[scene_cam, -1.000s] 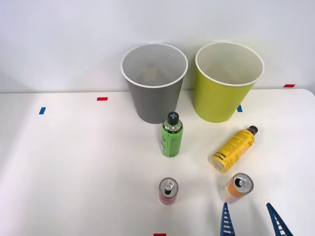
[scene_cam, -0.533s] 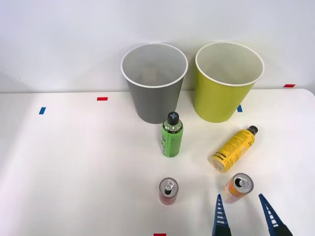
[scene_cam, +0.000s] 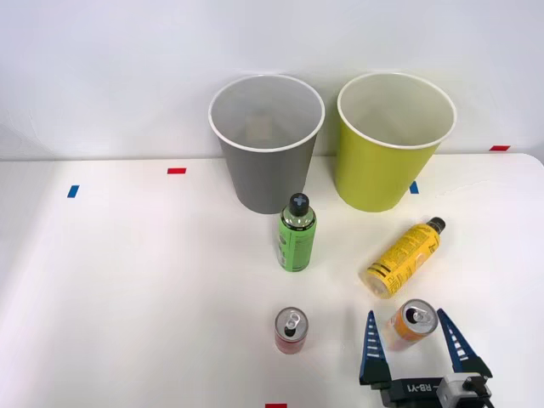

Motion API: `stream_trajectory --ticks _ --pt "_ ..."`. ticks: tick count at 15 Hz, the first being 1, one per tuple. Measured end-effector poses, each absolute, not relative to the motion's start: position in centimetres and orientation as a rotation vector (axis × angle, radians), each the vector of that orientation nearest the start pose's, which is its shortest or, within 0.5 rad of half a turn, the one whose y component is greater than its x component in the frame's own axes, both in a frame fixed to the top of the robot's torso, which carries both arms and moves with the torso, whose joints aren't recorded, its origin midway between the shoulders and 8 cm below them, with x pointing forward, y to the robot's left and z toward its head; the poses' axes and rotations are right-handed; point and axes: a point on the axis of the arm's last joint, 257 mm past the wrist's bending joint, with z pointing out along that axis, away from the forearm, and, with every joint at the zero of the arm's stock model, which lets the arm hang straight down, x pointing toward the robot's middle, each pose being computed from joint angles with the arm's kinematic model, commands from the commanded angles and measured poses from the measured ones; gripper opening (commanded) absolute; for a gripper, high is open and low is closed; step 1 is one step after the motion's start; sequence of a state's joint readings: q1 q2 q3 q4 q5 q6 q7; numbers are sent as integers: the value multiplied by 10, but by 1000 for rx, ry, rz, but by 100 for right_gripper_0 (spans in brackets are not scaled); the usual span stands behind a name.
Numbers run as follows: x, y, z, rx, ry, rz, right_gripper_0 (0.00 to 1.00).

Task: Put cans in the gray bin, plastic bottles in the light green bin

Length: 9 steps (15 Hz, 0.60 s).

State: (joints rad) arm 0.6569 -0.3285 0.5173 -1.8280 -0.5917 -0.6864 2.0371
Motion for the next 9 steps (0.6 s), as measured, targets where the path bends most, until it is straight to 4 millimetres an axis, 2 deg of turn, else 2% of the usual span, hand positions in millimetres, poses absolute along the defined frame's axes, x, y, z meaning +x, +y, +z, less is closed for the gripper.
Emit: stream_trajectory --ticks 9 --pt "324 -195 -262 -1 1472 45 99"
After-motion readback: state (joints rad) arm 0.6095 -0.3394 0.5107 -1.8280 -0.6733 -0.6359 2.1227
